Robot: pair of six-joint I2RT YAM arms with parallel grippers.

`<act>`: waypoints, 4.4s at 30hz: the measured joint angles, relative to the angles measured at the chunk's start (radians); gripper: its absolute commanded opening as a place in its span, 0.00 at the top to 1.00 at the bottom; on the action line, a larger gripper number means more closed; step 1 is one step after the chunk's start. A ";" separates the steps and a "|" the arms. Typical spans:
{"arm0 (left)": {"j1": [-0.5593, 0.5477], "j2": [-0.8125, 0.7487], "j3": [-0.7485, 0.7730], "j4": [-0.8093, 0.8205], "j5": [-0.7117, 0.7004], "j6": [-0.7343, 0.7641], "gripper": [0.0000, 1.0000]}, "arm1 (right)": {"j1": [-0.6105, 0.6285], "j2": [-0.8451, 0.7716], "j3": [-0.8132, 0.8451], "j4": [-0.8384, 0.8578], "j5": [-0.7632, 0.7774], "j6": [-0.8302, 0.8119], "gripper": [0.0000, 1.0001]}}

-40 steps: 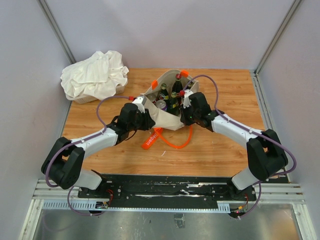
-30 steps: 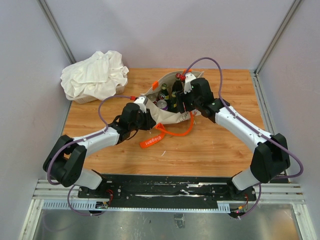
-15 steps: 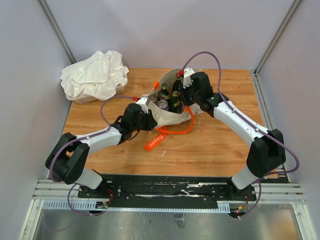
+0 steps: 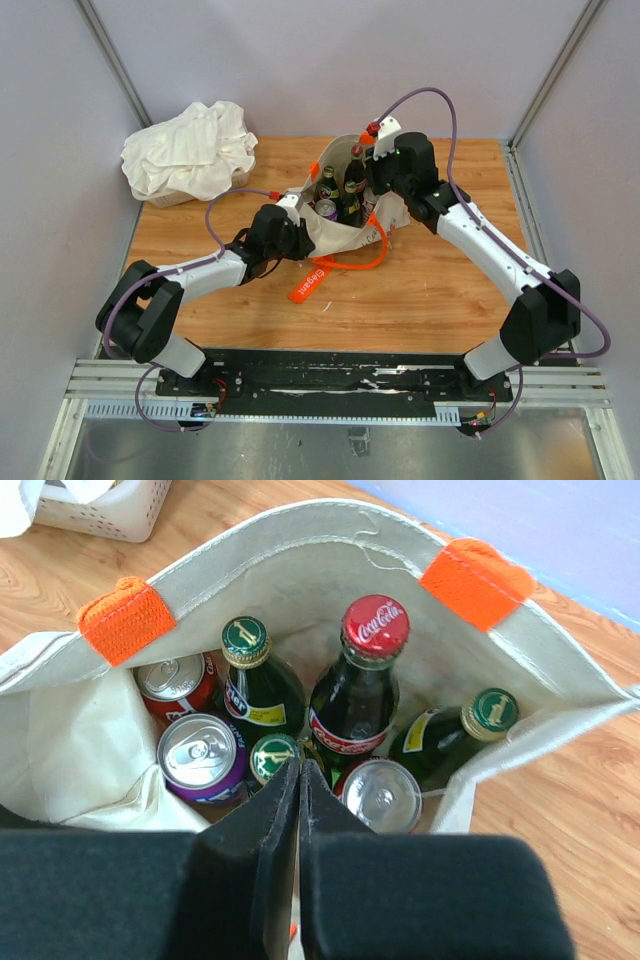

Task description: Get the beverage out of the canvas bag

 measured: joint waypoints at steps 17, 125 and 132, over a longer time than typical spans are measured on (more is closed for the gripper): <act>-0.002 0.016 0.053 -0.051 0.001 0.005 0.96 | -0.100 0.047 -0.132 0.005 0.063 0.058 0.66; -0.013 0.067 0.093 -0.039 0.031 0.055 0.96 | -0.104 -0.541 -0.599 -0.237 0.407 0.188 0.99; -0.013 0.067 0.092 -0.038 0.031 0.055 0.96 | -0.201 -0.530 -0.713 -0.090 0.365 0.237 0.99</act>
